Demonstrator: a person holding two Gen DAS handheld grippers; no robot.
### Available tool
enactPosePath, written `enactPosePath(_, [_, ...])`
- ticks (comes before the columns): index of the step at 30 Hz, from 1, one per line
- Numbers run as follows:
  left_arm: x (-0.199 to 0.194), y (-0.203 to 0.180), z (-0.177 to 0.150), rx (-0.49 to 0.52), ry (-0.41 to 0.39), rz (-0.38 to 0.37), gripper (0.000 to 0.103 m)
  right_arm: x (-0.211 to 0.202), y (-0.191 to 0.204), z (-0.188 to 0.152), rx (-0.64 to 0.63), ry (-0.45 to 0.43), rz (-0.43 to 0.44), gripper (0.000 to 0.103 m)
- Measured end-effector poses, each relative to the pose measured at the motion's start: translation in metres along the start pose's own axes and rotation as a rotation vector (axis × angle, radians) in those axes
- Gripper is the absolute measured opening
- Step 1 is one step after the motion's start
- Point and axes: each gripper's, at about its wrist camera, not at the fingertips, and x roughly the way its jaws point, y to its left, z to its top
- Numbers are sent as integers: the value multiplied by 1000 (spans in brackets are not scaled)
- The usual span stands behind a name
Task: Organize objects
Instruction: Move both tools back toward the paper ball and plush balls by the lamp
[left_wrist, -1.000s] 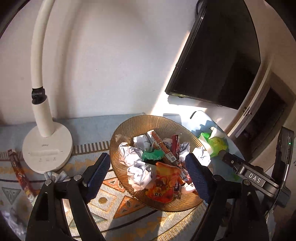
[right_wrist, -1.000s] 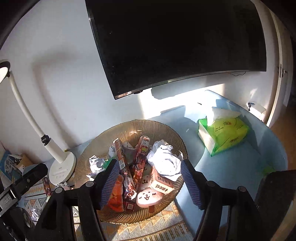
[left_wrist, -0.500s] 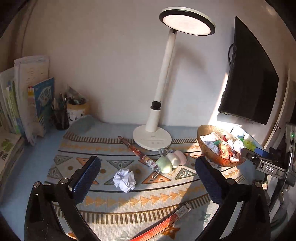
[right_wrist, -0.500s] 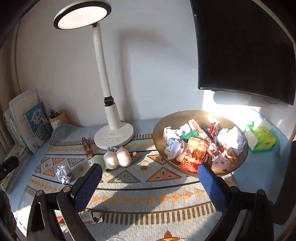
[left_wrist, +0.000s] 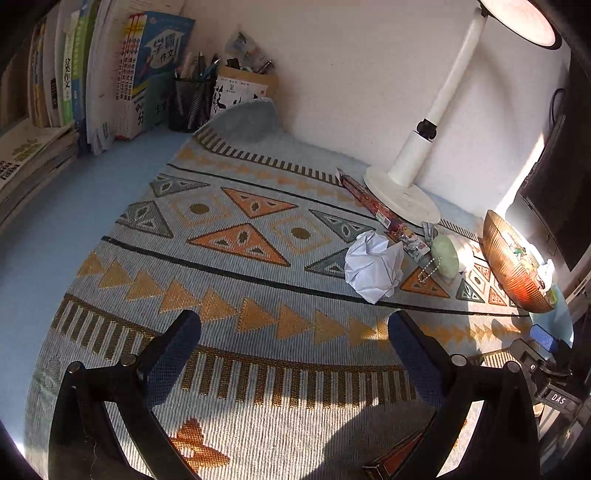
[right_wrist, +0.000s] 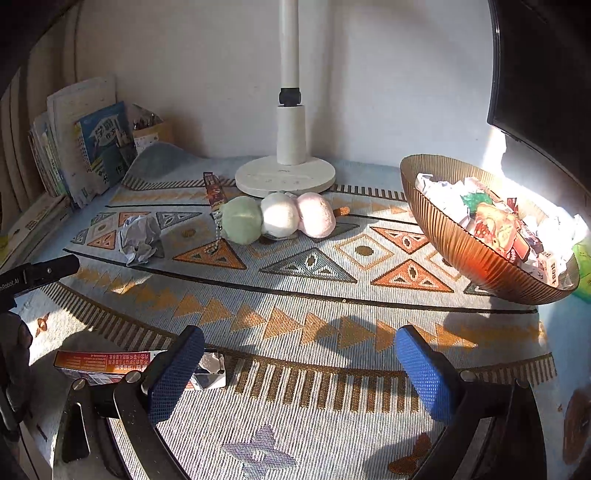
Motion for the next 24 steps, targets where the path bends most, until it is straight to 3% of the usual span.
enactPosePath(6, [10,-6,-5,20,43,47,101,-4,19,-4,-100,-14,6,103])
enactPosePath(14, [8,-26,-14,138,16,99,101,-2,4,-1,-16,-1,3,103])
enactPosePath(16, [11,-28,-14,153,41,98,101,2,-4,3,29,34,50,103])
enactPosePath(20, [18,-43,-8,241,72,30,101,24,-36,18,267,116,273,103])
enactPosePath(24, [42,-62,9,325,90,14,102,52,-48,46,411,162,320,103])
